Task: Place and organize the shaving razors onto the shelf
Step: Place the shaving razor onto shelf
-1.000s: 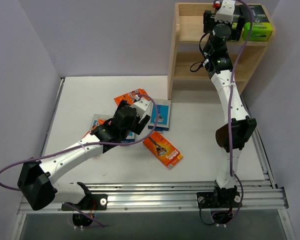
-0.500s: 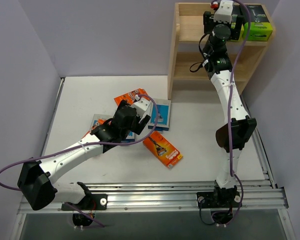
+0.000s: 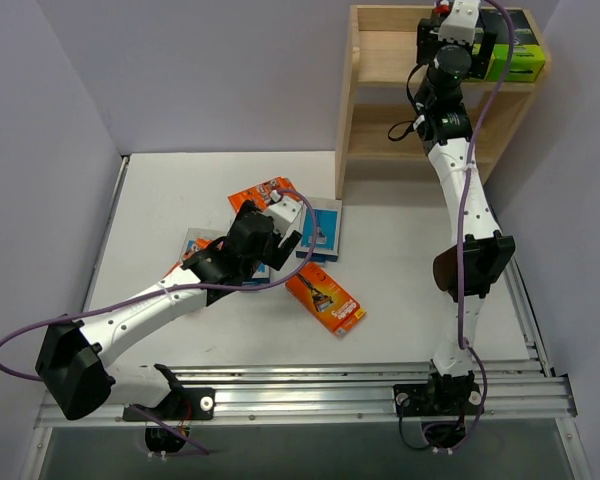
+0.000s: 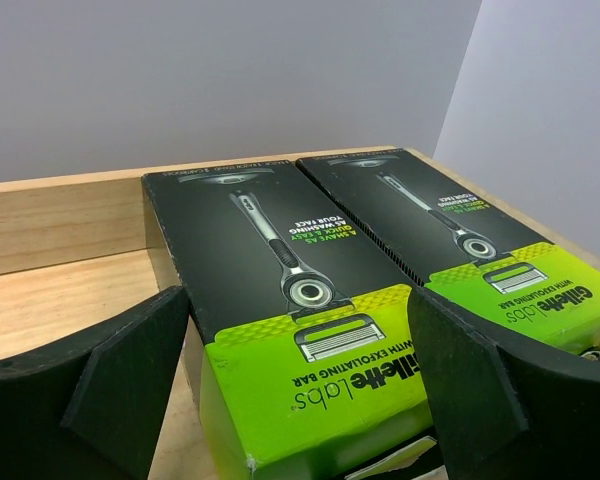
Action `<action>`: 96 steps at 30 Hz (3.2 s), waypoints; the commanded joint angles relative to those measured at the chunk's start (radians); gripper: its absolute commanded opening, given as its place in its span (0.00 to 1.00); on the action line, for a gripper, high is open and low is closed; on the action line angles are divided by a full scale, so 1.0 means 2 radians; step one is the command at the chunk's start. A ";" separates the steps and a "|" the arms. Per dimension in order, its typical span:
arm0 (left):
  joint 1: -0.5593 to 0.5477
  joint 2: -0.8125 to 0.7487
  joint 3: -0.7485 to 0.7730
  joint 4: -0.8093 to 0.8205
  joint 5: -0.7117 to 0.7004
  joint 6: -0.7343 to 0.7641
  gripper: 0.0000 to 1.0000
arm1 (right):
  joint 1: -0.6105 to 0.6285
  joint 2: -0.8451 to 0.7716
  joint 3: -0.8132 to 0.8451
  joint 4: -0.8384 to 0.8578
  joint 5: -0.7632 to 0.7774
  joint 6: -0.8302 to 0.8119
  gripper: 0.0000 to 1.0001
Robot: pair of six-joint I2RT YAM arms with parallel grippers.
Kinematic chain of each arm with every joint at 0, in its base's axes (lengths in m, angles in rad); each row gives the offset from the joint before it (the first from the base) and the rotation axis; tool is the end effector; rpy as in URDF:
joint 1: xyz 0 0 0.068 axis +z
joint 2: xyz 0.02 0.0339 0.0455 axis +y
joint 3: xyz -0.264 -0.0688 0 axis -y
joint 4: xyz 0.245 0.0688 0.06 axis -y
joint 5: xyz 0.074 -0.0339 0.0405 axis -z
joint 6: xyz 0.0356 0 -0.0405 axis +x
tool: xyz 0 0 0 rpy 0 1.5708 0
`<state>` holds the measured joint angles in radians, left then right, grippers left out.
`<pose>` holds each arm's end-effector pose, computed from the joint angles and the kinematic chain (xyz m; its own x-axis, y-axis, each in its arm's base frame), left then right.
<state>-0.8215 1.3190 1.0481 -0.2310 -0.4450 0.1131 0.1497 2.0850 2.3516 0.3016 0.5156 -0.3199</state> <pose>0.2151 -0.2088 0.3104 -0.2800 0.4506 -0.8477 0.4382 0.8456 0.3047 0.4563 0.0511 0.5223 0.4167 -0.2138 -0.8835 0.4342 0.9007 -0.0132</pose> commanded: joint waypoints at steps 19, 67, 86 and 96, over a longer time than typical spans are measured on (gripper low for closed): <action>0.003 0.006 0.031 -0.008 0.008 -0.005 0.94 | -0.004 -0.025 -0.048 0.055 0.003 -0.004 1.00; 0.003 0.014 0.038 -0.017 0.008 -0.006 0.94 | 0.051 -0.195 -0.209 0.181 -0.033 -0.044 1.00; 0.029 -0.076 0.007 0.025 -0.053 0.022 0.94 | 0.101 -0.303 -0.284 -0.031 -0.044 0.160 0.31; 0.032 -0.105 0.003 0.025 -0.031 0.009 0.94 | 0.102 -0.181 -0.143 -0.060 -0.017 0.183 0.22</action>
<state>-0.7628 1.1252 1.0451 -0.2195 -0.5266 0.1425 0.3534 1.6863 1.9820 0.1608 0.4374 0.0250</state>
